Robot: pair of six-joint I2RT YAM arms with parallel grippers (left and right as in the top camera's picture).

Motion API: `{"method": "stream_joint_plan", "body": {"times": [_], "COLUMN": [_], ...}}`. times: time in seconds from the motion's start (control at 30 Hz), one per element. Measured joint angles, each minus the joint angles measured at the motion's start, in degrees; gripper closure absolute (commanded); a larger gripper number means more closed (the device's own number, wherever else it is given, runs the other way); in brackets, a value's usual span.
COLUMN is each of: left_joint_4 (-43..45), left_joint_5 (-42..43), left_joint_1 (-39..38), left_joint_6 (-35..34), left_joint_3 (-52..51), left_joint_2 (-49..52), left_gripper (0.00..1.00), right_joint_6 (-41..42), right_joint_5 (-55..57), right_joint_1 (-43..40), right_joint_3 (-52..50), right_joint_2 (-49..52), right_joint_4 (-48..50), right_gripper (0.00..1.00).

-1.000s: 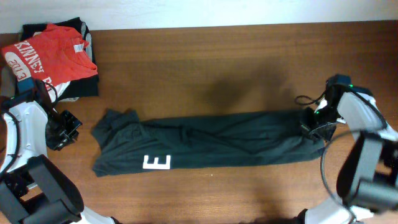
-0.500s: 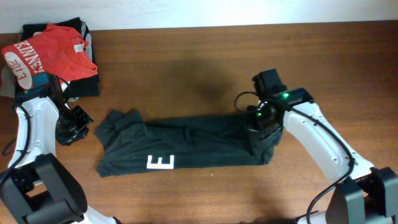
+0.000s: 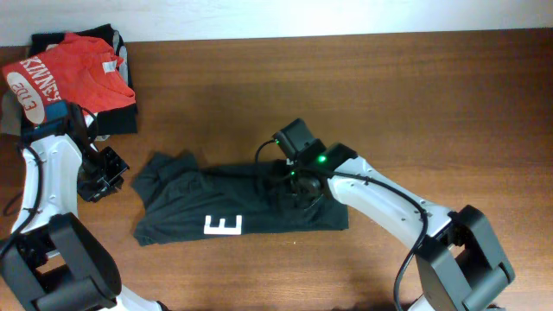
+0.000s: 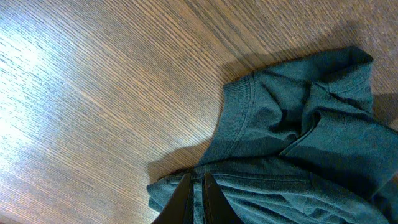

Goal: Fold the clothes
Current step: 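Fold the right end leftward toward the center with the right gripper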

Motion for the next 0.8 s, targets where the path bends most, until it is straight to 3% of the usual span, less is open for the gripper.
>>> {"method": "stream_joint_plan", "body": {"times": [0.1, 0.17, 0.23, 0.43, 0.8], "left_joint_4": [0.0, -0.1, -0.3, -0.2, -0.4], "left_joint_5": [0.0, 0.1, 0.2, 0.2, 0.2], "left_joint_1": [0.0, 0.0, 0.0, 0.0, 0.0], "left_joint_6": [0.0, 0.0, 0.0, 0.1, 0.2], "left_joint_3": [0.0, 0.0, 0.0, 0.0, 0.0], "left_joint_2": [0.0, 0.0, 0.0, 0.0, 0.0], "left_gripper": [0.93, 0.93, 0.93, 0.93, 0.93], "right_joint_6": [-3.0, -5.1, -6.9, -8.1, -7.3], "right_joint_5": [-0.7, -0.6, 0.9, 3.1, -2.2], "right_joint_1": [0.4, -0.3, -2.8, -12.1, -7.9], "right_joint_3": [2.4, 7.0, 14.5, 15.1, 9.7], "right_joint_2": [0.1, 0.1, 0.0, 0.4, 7.8], "right_joint_4": [-6.6, -13.1, -19.6, -25.7, -19.4], "right_gripper": [0.19, 0.06, 0.04, 0.17, 0.47]}}
